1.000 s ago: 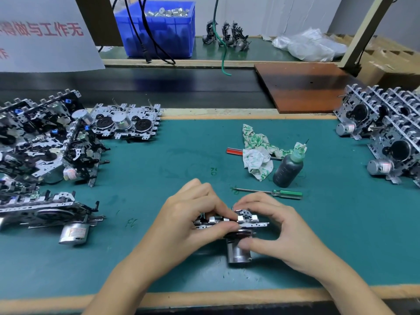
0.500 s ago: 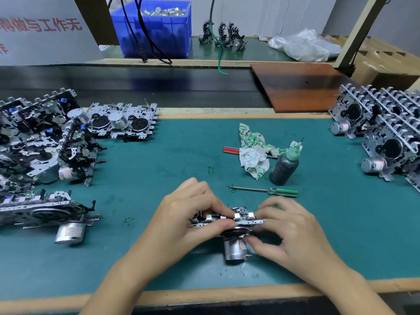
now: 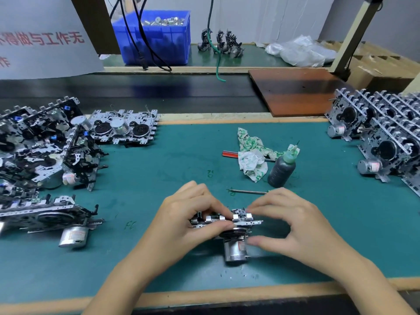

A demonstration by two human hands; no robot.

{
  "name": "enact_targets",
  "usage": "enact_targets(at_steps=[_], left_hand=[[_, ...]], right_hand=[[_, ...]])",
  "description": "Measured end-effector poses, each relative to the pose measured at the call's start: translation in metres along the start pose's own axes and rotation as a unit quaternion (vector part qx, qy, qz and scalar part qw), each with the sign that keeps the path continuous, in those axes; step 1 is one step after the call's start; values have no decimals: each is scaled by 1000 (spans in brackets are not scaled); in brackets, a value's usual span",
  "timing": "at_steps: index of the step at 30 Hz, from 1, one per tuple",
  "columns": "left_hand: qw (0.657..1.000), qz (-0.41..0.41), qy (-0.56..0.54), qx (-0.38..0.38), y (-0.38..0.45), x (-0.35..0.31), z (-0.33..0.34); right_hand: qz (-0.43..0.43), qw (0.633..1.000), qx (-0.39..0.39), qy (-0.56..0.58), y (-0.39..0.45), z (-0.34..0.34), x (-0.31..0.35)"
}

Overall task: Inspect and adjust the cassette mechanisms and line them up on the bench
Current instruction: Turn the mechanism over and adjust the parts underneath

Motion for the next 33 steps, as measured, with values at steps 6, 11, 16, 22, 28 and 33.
enact_targets(at_steps=[6,11,16,22,28,33], left_hand=[[999,-7,35,-24,-8,-3,-21],[992,-5,129,-12,-22,-1,-38],[993,-10,112,-21,-16,-2,-35],[998,24,65,10,24,-16,1],[995,57,10,81,60,-37,80],[995,92,-16,-24,74,-60,138]], right_hand=[[-93,994,-33,-39,30,-7,46],[-162,978,52,-121,47,2,60],[-168,977,68,-113,43,0,55],[-94,985,36,-138,23,-41,25],[48,982,-2,-182,-32,-94,-27],[208,960,-94,-163,-83,-142,-78]])
Point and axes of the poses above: each hand's wrist, its own y-axis towards the middle knuckle, its own z-axis out of the palm, x = y × z, the point moved 5 cm from there along y, towards the middle knuckle, and after that the axes turned 3 degrees about -y, right-handed, at the moved point
